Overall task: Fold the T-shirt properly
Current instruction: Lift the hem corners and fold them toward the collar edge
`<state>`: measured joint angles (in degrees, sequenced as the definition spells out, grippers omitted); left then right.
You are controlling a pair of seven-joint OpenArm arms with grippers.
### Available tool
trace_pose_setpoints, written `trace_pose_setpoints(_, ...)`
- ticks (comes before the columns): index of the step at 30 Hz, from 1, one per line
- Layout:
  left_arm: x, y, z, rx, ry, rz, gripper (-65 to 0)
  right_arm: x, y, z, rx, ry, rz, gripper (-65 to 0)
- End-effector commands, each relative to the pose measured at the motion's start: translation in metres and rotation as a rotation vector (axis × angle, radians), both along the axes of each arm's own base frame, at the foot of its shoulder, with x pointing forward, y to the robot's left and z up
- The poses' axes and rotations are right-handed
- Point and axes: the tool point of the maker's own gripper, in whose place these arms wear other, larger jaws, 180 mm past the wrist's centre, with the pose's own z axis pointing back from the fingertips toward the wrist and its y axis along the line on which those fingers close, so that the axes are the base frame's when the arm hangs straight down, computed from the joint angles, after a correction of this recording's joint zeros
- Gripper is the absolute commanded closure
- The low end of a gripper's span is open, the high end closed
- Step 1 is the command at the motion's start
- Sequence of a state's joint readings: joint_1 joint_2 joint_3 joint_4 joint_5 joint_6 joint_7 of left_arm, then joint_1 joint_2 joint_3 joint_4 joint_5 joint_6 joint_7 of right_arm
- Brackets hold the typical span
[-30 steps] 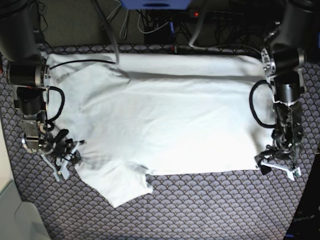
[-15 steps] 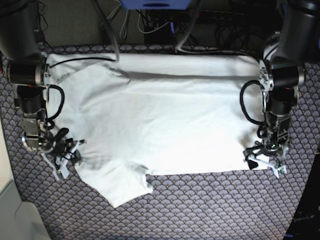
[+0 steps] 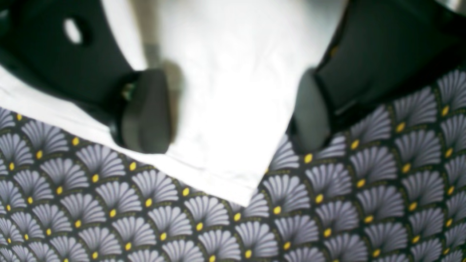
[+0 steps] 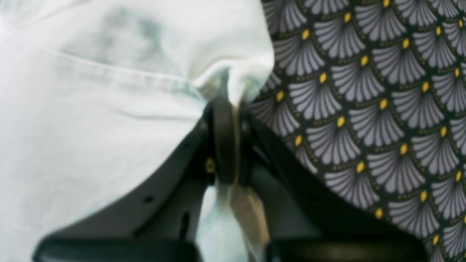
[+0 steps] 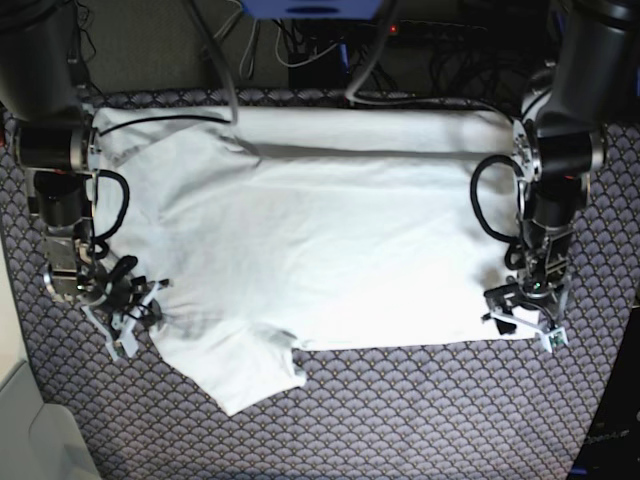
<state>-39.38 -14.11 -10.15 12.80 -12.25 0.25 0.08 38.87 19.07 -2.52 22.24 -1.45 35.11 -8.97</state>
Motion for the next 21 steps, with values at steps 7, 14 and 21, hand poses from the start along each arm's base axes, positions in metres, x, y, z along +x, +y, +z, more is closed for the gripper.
trace_pose_setpoints(7,0.009,0.001,0.01,-0.01,-0.022,0.009,0.0,0.012,-0.01,0.018,-0.016,-0.038,-0.004,0.0)
trace_pose_setpoints(14,0.009,0.003,0.012,-0.008,-0.024,0.01,-0.5,0.021,-0.004,0.043,-0.044,-0.133,0.032,0.0)
trace_pose_setpoints(21,0.01,0.004,0.019,0.01,-0.056,0.0,-0.5,0.004,-0.003,0.046,-0.09,-0.157,0.054,0.0)
